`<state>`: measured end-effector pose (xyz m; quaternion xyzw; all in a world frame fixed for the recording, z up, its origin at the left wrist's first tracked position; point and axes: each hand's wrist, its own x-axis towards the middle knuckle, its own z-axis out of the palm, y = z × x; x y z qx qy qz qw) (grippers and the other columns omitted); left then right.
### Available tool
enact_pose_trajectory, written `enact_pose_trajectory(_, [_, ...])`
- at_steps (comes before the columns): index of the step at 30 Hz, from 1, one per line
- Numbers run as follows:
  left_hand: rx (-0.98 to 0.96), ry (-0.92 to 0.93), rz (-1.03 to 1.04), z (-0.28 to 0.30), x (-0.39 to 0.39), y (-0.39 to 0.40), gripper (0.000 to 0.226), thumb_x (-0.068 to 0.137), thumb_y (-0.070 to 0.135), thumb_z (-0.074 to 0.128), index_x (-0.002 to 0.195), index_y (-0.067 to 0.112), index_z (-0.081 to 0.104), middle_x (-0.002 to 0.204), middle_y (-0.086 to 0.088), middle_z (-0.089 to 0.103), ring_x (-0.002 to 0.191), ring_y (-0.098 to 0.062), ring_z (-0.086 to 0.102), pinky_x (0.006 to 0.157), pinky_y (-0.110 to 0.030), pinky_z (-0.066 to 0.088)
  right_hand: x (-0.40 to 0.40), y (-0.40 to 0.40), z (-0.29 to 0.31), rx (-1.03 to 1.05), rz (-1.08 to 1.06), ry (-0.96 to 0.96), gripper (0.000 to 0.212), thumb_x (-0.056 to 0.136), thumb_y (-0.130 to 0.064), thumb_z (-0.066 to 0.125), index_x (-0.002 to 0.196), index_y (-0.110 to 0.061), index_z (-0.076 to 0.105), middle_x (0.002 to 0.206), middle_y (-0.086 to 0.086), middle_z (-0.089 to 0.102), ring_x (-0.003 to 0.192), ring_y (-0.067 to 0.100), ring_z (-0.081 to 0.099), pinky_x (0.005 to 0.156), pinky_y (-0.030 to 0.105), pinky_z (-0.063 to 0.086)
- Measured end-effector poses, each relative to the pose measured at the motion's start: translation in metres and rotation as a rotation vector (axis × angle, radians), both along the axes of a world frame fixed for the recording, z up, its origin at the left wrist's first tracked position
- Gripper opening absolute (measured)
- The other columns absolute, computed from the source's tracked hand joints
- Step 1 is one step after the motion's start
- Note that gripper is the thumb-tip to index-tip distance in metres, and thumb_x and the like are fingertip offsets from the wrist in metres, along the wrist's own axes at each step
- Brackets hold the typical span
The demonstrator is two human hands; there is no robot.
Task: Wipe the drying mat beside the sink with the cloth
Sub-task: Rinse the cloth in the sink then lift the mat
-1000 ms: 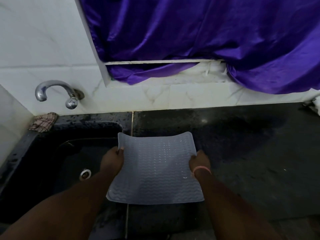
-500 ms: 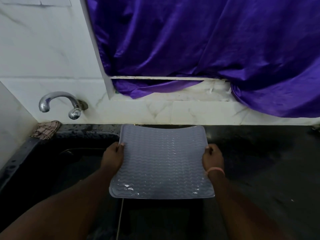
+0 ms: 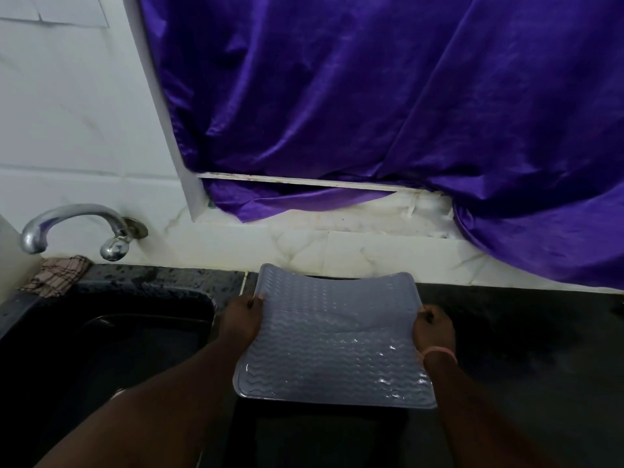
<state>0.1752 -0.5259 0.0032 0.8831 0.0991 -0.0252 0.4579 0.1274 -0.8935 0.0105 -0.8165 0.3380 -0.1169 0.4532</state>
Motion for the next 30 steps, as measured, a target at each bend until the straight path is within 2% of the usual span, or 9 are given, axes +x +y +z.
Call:
enact_pose_trajectory(5, [0.049, 0.021, 0.047, -0.014, 0.027, -0.008, 0.04, 0.1, 0.044, 0.052, 0.073, 0.017, 0.062, 0.062, 0.007, 0.056, 0.058, -0.006, 0.051, 0.052, -0.019, 0.032, 0.031, -0.019, -0.018, 0.017, 0.015, 0.036, 0.017, 0.1, -0.015, 0.054, 0.105, -0.007, 0.068, 0.106, 0.023, 0.068, 0.103, 0.041, 0.063, 0.094, 0.046, 0.051])
enact_pose_trajectory(8, [-0.018, 0.042, 0.064, -0.029, 0.037, -0.009, 0.045, 0.099, 0.042, 0.055, 0.064, 0.015, 0.056, 0.059, -0.002, 0.056, 0.06, -0.021, 0.057, 0.057, -0.031, 0.041, 0.044, -0.023, -0.033, 0.033, 0.044, 0.068, 0.019, 0.101, -0.014, 0.054, 0.107, -0.004, 0.068, 0.106, 0.025, 0.068, 0.1, 0.041, 0.063, 0.092, 0.048, 0.052])
enact_pose_trajectory(12, [-0.003, 0.161, 0.042, -0.058, 0.041, -0.008, 0.042, 0.101, 0.041, 0.053, 0.105, 0.001, 0.066, 0.092, -0.02, 0.069, 0.089, -0.036, 0.067, 0.075, -0.038, 0.051, 0.052, -0.026, -0.059, 0.003, 0.102, 0.27, 0.021, 0.099, -0.014, 0.056, 0.112, 0.0, 0.065, 0.111, 0.025, 0.066, 0.104, 0.039, 0.062, 0.091, 0.042, 0.048])
enact_pose_trajectory(16, [-0.03, 0.253, 0.089, -0.073, 0.045, -0.006, 0.022, 0.097, 0.031, 0.059, 0.086, 0.013, 0.066, 0.083, -0.013, 0.066, 0.081, -0.031, 0.065, 0.075, -0.039, 0.052, 0.058, -0.042, -0.071, 0.006, 0.194, 0.41, 0.031, 0.098, -0.033, 0.058, 0.094, -0.003, 0.067, 0.095, 0.02, 0.065, 0.086, 0.033, 0.061, 0.082, 0.038, 0.049])
enact_pose_trajectory(19, [-0.127, 0.28, 0.196, -0.068, 0.065, -0.005, 0.037, 0.094, 0.036, 0.065, 0.064, 0.017, 0.057, 0.066, -0.008, 0.057, 0.063, -0.024, 0.057, 0.065, -0.034, 0.044, 0.078, -0.052, -0.065, 0.046, 0.157, 0.353, 0.052, 0.096, -0.049, 0.059, 0.068, -0.006, 0.066, 0.069, 0.013, 0.062, 0.067, 0.026, 0.058, 0.066, 0.033, 0.045])
enact_pose_trajectory(22, [-0.162, 0.323, 0.22, -0.06, 0.087, -0.003, 0.037, 0.091, 0.037, 0.07, 0.062, 0.017, 0.058, 0.064, -0.004, 0.056, 0.061, -0.018, 0.055, 0.057, -0.029, 0.042, 0.102, -0.053, -0.061, 0.044, 0.167, 0.393, 0.058, 0.09, -0.052, 0.067, 0.065, 0.0, 0.07, 0.061, 0.012, 0.063, 0.06, 0.025, 0.058, 0.063, 0.03, 0.042])
enact_pose_trajectory(24, [-0.122, 0.358, 0.174, -0.057, 0.098, -0.004, 0.03, 0.09, 0.032, 0.073, 0.07, 0.011, 0.064, 0.068, -0.006, 0.06, 0.062, -0.019, 0.056, 0.051, -0.025, 0.042, 0.112, -0.054, -0.065, 0.044, 0.165, 0.415, 0.049, 0.09, -0.04, 0.073, 0.069, 0.004, 0.071, 0.064, 0.013, 0.064, 0.063, 0.027, 0.061, 0.068, 0.029, 0.043])
enact_pose_trajectory(27, [-0.001, 0.245, 0.147, -0.057, 0.107, -0.012, 0.022, 0.094, 0.027, 0.067, 0.087, 0.006, 0.067, 0.07, -0.005, 0.059, 0.061, -0.014, 0.052, 0.05, -0.024, 0.035, 0.117, -0.05, -0.069, 0.015, 0.167, 0.35, 0.026, 0.094, -0.02, 0.069, 0.085, 0.004, 0.074, 0.084, 0.02, 0.069, 0.087, 0.036, 0.067, 0.078, 0.035, 0.047])
enact_pose_trajectory(30, [0.02, 0.1, 0.225, -0.056, 0.11, -0.023, 0.018, 0.094, 0.025, 0.065, 0.083, 0.011, 0.061, 0.071, -0.002, 0.057, 0.067, -0.017, 0.053, 0.055, -0.027, 0.033, 0.119, -0.044, -0.065, -0.04, 0.113, 0.209, 0.024, 0.097, -0.023, 0.064, 0.087, -0.001, 0.065, 0.09, 0.023, 0.066, 0.091, 0.036, 0.064, 0.084, 0.04, 0.048])
